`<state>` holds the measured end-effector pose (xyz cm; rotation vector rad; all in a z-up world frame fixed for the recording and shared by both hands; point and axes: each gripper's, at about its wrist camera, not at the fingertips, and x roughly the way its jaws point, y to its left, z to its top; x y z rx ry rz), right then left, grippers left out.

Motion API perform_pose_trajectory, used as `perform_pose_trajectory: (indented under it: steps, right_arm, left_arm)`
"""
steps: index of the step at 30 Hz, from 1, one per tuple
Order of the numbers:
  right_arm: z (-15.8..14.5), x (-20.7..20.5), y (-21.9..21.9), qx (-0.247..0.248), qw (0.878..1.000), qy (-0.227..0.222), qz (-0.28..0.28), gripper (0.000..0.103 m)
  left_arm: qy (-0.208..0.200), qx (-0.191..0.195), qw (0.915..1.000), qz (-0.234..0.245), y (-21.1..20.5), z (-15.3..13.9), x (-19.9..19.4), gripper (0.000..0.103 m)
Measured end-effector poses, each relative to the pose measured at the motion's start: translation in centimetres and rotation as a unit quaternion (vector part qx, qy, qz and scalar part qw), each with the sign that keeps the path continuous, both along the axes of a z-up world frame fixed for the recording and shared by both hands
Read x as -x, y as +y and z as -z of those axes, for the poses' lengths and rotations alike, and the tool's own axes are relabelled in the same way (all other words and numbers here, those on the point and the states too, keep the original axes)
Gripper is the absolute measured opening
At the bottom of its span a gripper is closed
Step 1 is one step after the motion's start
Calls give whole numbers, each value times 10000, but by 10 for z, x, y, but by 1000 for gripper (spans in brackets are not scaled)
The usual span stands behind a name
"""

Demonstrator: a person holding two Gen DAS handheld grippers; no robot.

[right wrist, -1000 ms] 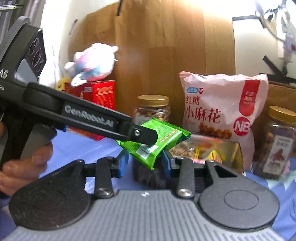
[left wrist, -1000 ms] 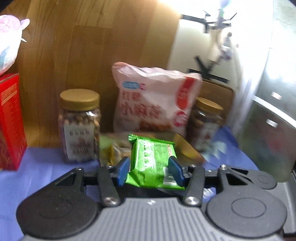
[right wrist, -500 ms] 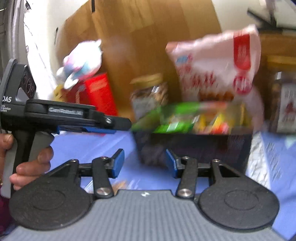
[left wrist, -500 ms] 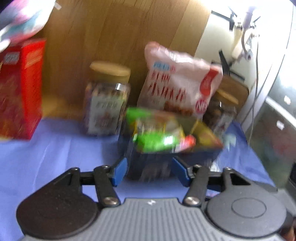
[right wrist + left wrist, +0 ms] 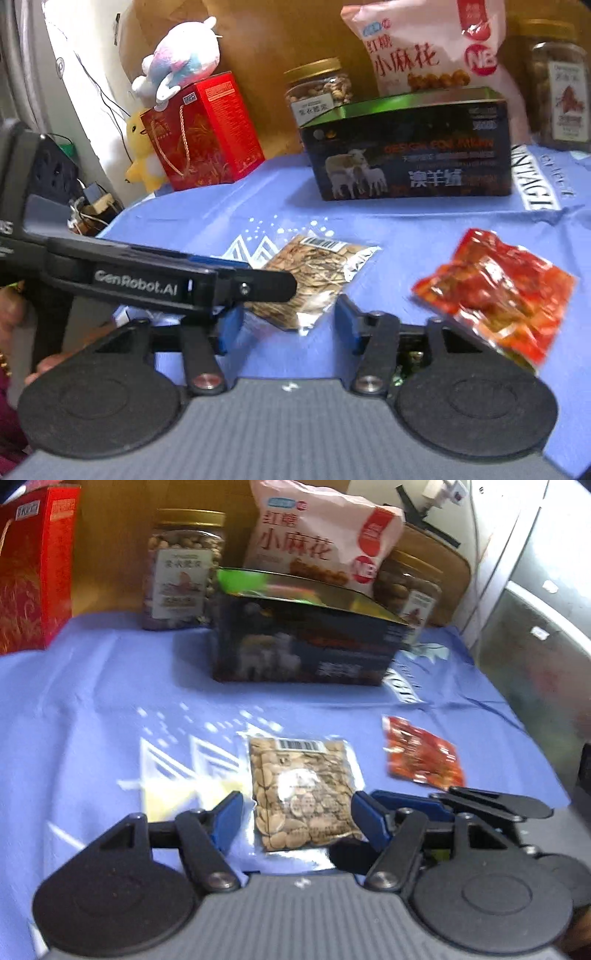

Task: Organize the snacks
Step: 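Grasp the clear bag of seeds with the left tool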

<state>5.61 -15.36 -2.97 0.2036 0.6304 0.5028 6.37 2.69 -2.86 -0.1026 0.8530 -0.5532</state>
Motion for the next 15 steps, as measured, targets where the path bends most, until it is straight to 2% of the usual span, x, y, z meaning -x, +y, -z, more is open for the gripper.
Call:
perform_pose_trajectory:
  steps: [5, 7, 10, 13, 15]
  right_arm:
    - [5, 21, -16, 245, 9993, -187, 221, 65]
    - [5, 27, -18, 267, 9993, -155, 231, 74]
    - [6, 40, -17, 397, 9986, -217, 271, 84]
    - [6, 51, -25, 231, 9992, -212, 248, 84]
    - [6, 57, -28, 179, 9992, -230, 273, 84]
  left_arm:
    - [407, 662, 9968, 158, 0, 3, 14, 65]
    - [614, 972, 9932, 185, 2, 4, 14, 65]
    - [993, 1714, 9797, 293, 12, 6, 13, 65]
    - [1180, 2188, 9676, 437, 15, 7, 14, 64]
    - [1275, 2371, 9614, 562, 9, 7, 15, 64]
